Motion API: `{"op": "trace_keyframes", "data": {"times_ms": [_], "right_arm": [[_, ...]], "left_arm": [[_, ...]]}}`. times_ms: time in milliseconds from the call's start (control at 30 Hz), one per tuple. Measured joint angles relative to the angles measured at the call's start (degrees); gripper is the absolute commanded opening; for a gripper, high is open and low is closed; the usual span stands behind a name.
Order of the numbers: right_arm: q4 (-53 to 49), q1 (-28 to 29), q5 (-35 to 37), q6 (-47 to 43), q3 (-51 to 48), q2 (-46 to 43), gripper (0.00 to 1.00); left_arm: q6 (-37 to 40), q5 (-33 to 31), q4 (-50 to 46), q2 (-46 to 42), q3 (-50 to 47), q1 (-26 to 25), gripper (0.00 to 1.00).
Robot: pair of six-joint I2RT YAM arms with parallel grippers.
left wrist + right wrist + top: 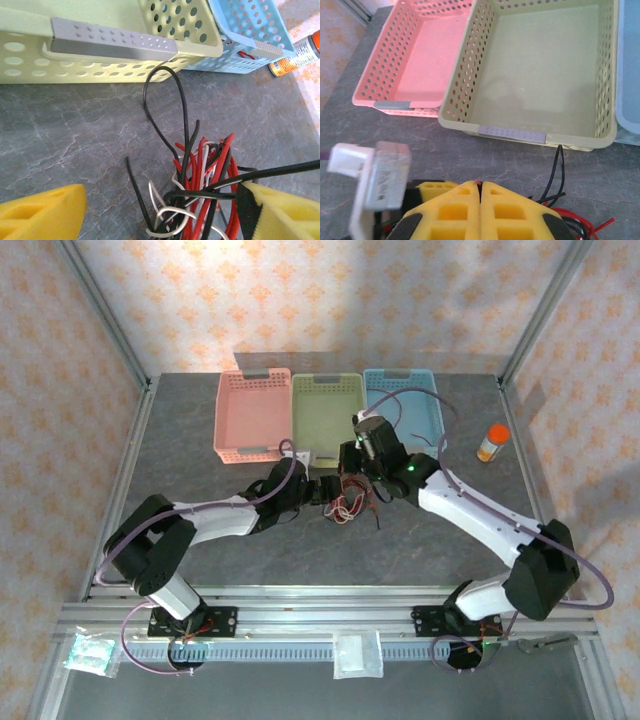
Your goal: Untangle the cables
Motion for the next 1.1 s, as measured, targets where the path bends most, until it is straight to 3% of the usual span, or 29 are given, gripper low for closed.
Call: {"op": "trace_keyframes", "data": {"times_ms": [133,333,633,1100], "right_arm": [[-1.1,0.0,-0.6,0.0,0.1,-2.3,0.0],[-3.0,-0.3,-0.6,0.2,3.7,-4.2,0.0],[-6.5,-0.5,0.7,-0.1,12.0,-6.0,0.0],[-12.0,-0.7,4.2,-3.2,26.4,-6.5,0.0]], "left_arm": [[0.9,1.7,0.5,1.9,1.7,-0.4,0.75],[3.2,5.2,1.3,4.6,3.5,-2.4,0.62],[3.8,7.2,3.5,5.6,3.3,-3.1,0.56],[2.3,9.3,7.7,5.7,-0.5,-3.4,0.56]]}}
